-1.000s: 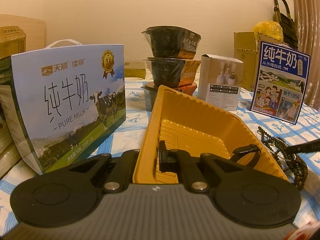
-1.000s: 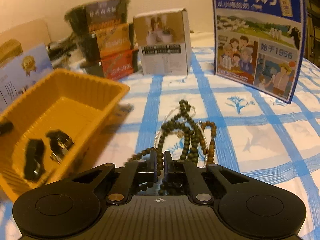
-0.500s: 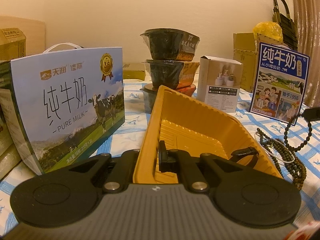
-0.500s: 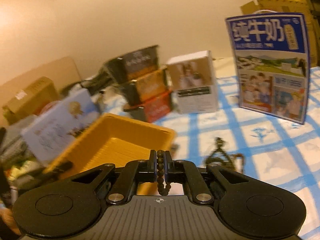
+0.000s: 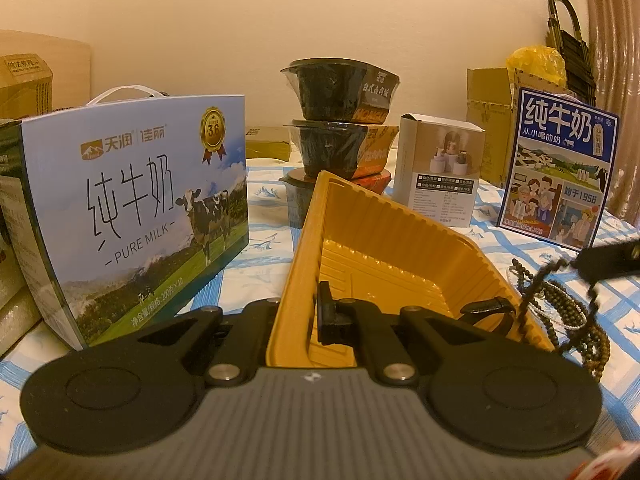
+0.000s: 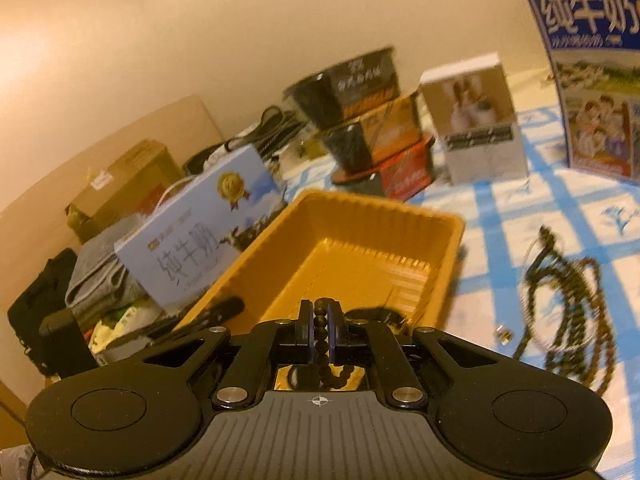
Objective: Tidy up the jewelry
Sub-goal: 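Carry the bead strand into the orange tray and release it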
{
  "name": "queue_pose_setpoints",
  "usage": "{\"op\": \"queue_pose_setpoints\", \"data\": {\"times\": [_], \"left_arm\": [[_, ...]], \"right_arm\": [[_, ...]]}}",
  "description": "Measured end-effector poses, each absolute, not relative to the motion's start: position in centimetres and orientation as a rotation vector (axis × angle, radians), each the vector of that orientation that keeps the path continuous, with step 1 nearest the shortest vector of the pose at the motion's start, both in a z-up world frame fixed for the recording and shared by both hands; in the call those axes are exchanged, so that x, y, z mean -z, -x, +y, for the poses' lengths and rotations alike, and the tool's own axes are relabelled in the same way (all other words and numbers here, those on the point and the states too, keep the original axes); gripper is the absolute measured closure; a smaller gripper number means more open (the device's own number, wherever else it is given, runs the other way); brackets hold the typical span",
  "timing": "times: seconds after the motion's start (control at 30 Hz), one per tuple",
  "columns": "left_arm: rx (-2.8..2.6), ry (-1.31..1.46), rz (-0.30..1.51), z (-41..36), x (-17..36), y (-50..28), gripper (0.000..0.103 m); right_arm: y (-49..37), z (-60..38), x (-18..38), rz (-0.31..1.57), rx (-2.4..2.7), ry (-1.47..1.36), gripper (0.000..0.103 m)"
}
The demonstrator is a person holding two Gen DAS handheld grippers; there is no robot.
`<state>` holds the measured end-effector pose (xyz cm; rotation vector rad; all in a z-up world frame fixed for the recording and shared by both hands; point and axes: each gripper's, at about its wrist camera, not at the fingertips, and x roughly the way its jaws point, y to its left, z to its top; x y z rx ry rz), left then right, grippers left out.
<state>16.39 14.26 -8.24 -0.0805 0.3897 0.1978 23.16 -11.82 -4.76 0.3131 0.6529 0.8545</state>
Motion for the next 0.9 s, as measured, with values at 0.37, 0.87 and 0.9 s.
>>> {"op": "queue_pose_setpoints", "data": {"times": [0.37, 0.87, 0.9], "left_arm": [[-0.198, 0.084, 0.391, 14.3, 8.3, -16.3, 0.098], [-0.205, 0.087, 0.394, 14.3, 8.6, -16.0, 0.098], [-0.206, 0.086, 0.395, 14.3, 8.6, -16.0, 0.098]], "right_arm": [[-23.1, -10.2, 5.6, 0.66, -0.827, -0.273, 0.095], [-22.1, -19.8, 7.3, 0.691, -0.531, -0.303, 0.082], [-21.9, -20.5, 7.7, 0.706, -0.505, -0.303, 0.081]]}}
